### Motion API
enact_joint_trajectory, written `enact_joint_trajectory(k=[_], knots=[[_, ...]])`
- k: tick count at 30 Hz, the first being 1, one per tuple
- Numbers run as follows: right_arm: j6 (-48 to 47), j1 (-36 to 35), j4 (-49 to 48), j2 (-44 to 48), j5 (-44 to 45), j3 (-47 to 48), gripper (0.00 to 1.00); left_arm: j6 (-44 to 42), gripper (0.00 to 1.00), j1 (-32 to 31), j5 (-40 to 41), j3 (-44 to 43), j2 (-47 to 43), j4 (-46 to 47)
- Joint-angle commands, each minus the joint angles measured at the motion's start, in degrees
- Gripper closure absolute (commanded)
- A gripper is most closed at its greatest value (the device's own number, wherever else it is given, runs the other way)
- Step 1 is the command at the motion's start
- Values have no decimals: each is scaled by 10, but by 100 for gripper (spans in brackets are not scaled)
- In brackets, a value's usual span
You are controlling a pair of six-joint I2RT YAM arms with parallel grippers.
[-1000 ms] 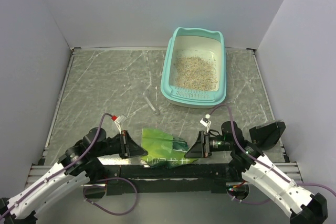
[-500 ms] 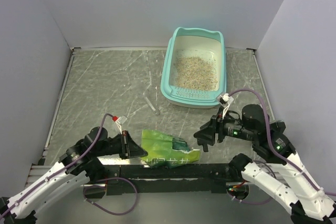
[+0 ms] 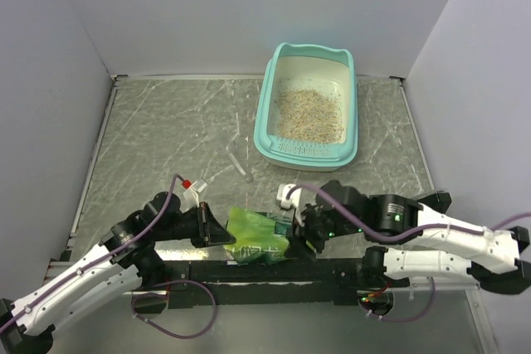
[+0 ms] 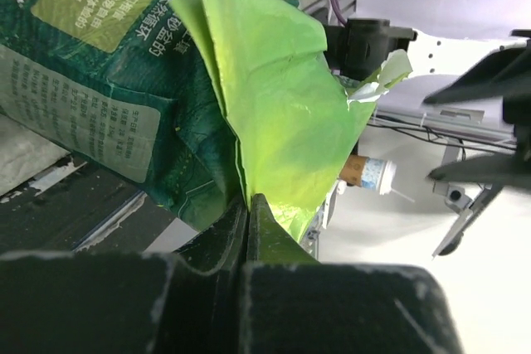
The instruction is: Fill the litter box with clean litter
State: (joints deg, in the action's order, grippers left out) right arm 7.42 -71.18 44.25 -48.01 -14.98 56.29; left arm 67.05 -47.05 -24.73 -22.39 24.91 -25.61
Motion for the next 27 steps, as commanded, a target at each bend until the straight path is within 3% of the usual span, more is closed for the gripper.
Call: enact_joint_trajectory(k=[1,10,27], knots=[[-45,-76,3,-37,133,42,38,-13,99,6,59,-19,22,-79],[-65,-112,-50,-58,213,17,38,-13,99,5,80,-38,8,-108],[-70,-128,-99,-105,178,-18,37,-17,99,5,92,-52,12,-125]])
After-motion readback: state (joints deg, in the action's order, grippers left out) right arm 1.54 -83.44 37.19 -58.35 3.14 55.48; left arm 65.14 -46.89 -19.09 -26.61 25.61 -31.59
